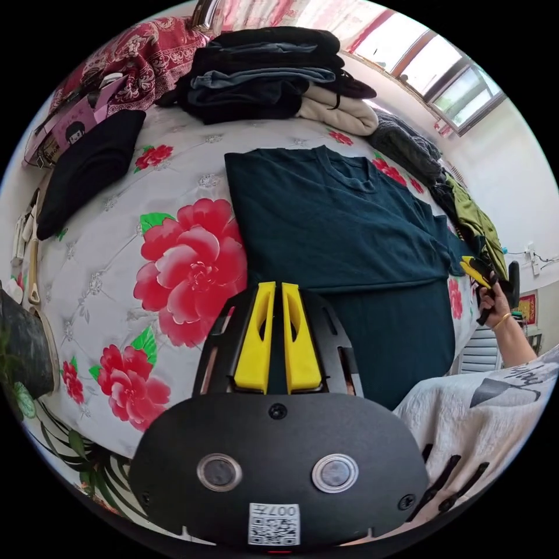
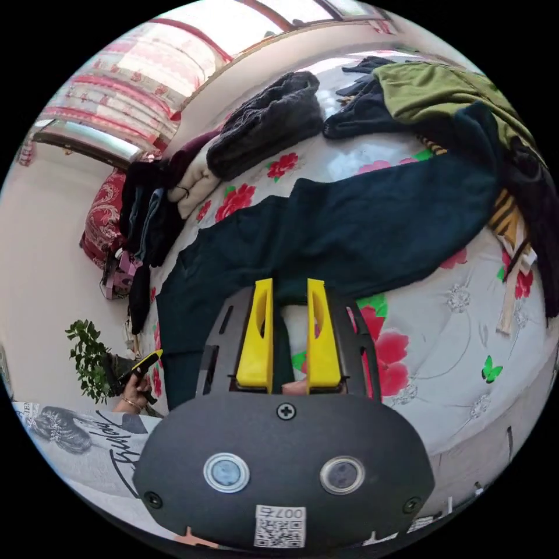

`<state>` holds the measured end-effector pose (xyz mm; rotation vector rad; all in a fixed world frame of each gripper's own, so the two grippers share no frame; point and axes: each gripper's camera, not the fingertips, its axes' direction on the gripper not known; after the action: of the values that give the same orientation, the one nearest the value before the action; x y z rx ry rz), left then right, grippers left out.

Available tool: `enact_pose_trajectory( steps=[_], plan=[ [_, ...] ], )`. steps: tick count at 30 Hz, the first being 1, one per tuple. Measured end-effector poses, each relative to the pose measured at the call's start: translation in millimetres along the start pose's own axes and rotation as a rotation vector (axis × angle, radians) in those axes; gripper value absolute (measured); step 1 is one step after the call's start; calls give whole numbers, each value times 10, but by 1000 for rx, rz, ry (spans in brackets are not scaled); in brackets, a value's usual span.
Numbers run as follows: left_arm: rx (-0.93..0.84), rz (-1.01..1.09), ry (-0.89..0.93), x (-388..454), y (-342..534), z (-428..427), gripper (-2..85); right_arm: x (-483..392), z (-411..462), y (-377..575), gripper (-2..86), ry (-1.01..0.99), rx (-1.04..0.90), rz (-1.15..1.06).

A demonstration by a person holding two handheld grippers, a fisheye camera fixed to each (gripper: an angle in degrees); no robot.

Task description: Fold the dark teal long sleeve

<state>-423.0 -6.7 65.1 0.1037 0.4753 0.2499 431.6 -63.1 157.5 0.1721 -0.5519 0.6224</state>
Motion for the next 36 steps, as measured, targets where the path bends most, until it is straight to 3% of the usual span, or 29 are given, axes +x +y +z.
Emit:
enact_pose_trajectory(
  steps=[6,12,17,20,23,25,28,30,33,36],
  plan=[
    [-8,-43,-10,139,-162,-152,-9,1056,-612,-39,94,62,286,341],
    [-44,-103,-4,238,-222,-204,-10,1240,-436,-234,95,71,322,399],
    [-41,-180,27,155,-166,-285,-10,1004,-397,-498,45,36,331,403],
    [-36,-215,32,100,-88,-333,-10,368,-500,-620,20,-65,402,219],
    [-27,-241,26,46,-9,-387,-10,-918,-404,-595,11,-77,332,-199],
    [-13,-254,36,4,33,-418,-10,-2081,-141,-200,10,-91,232,-557],
    [16,-280,61,-82,100,-449,-10,-3227,379,680,13,-172,132,-892],
    [35,-307,86,-164,156,-447,-10,-3705,858,1291,18,-218,18,-1040],
    [55,-314,107,-254,212,-441,-10,-4139,1828,2216,26,-179,-307,-1182],
    [70,-281,111,-323,216,-431,-9,-4196,2308,2726,33,-160,-512,-1179]
  ],
)
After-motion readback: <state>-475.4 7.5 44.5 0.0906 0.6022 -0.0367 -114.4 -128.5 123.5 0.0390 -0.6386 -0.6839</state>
